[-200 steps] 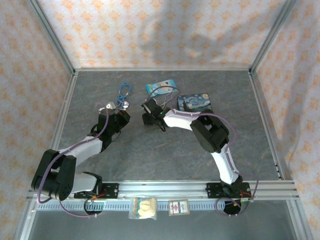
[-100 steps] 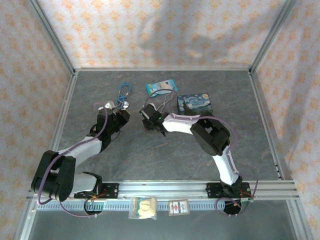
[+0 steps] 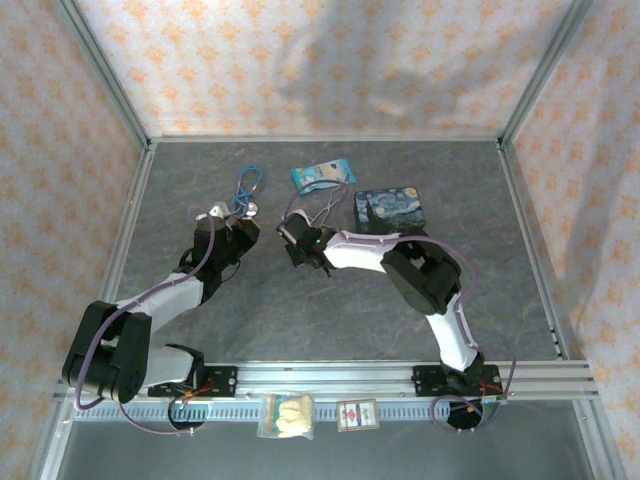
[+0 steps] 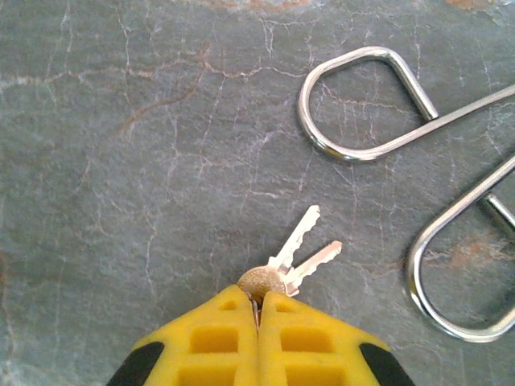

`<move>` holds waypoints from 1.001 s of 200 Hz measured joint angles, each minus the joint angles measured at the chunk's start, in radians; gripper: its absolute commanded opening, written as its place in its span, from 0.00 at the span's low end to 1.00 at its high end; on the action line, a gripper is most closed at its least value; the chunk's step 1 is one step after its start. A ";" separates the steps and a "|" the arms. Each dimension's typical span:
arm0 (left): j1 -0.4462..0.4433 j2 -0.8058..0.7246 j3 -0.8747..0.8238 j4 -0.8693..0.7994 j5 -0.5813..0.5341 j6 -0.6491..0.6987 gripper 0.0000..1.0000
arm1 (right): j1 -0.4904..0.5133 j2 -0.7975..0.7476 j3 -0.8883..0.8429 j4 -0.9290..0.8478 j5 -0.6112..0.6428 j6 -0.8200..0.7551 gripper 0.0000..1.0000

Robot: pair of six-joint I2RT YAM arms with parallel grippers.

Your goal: Unlock the padlock with the key

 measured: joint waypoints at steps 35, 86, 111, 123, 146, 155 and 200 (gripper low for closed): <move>0.000 -0.017 -0.026 0.057 0.045 -0.068 0.00 | -0.032 -0.108 -0.129 0.013 -0.113 -0.074 0.00; -0.066 -0.041 -0.174 0.204 0.064 -0.264 0.12 | -0.164 -0.217 -0.189 0.026 -0.423 -0.093 0.00; -0.139 -0.038 -0.204 0.277 0.049 -0.356 0.22 | -0.161 -0.224 -0.220 0.056 -0.516 -0.093 0.00; -0.157 -0.027 -0.211 0.318 0.044 -0.388 0.28 | -0.158 -0.231 -0.244 0.064 -0.557 -0.092 0.00; -0.165 0.017 -0.213 0.387 0.041 -0.435 0.31 | -0.157 -0.255 -0.273 0.077 -0.623 -0.085 0.00; -0.165 0.039 -0.213 0.408 0.044 -0.446 0.31 | -0.159 -0.273 -0.282 0.084 -0.646 -0.080 0.00; -0.178 0.129 -0.213 0.523 0.054 -0.519 0.35 | -0.197 -0.383 -0.329 0.146 -0.768 -0.036 0.00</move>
